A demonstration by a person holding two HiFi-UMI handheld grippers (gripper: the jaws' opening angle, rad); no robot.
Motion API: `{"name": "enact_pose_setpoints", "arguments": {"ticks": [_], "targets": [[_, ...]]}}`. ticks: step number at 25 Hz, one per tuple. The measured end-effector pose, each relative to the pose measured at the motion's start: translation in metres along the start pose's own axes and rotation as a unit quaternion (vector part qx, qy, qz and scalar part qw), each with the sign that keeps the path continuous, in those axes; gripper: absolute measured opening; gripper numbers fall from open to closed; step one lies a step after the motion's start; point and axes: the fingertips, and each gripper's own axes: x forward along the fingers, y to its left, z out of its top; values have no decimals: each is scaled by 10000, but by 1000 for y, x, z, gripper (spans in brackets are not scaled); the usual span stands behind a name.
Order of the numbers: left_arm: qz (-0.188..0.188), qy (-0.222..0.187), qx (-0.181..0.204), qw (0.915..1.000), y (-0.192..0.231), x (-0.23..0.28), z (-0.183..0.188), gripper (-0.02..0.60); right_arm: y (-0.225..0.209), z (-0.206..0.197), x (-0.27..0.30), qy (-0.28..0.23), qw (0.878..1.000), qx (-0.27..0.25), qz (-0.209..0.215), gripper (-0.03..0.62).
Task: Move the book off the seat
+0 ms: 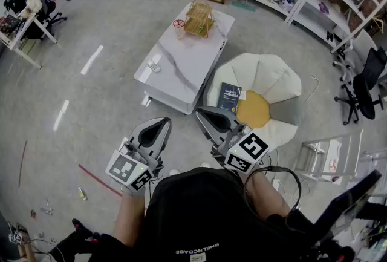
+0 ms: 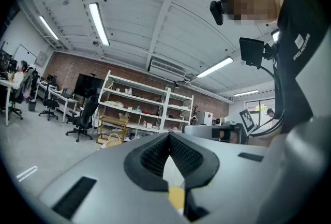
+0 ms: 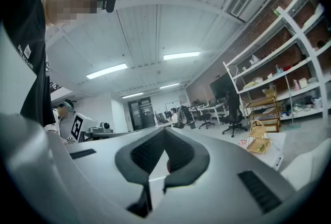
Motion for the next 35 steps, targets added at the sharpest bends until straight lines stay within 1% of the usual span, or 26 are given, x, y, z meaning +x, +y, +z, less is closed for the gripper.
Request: {"name": "enact_pose_setpoints", "arguments": {"ticks": [5, 9, 14, 17, 19, 23, 27, 32, 35], "targets": [[63, -65, -174, 9998, 9, 4, 0, 5, -9, -5, 3, 39, 10000, 35, -68, 12], [55, -50, -145, 9999, 9, 3, -1, 5, -9, -7, 1, 55, 9999, 67, -135, 12], [79, -88, -235, 9997, 13, -3, 1, 5, -8, -6, 1, -69, 9996, 222, -170, 12], [90, -30, -147, 9998, 18, -14, 0, 6, -3, -8, 4, -67, 9993, 255, -264, 14], [10, -29, -93, 10000, 18, -25, 0, 6, 3, -12, 6, -22, 9991, 222, -351, 14], [-146, -24, -105, 9998, 20, -49, -6, 6, 17, -23, 5, 66, 9981, 140, -600, 14], [-255, 58, -179, 9995, 27, -70, -16, 6, 21, -37, -8, 61, 9947, 278, -991, 14], [-396, 114, -313, 9987, 34, -78, -26, 6, 16, -52, -24, 157, 9886, 390, -1443, 14], [-494, 158, -374, 9980, 37, -75, -29, 6, 10, -56, -26, 175, 9860, 451, -1595, 14]]}}
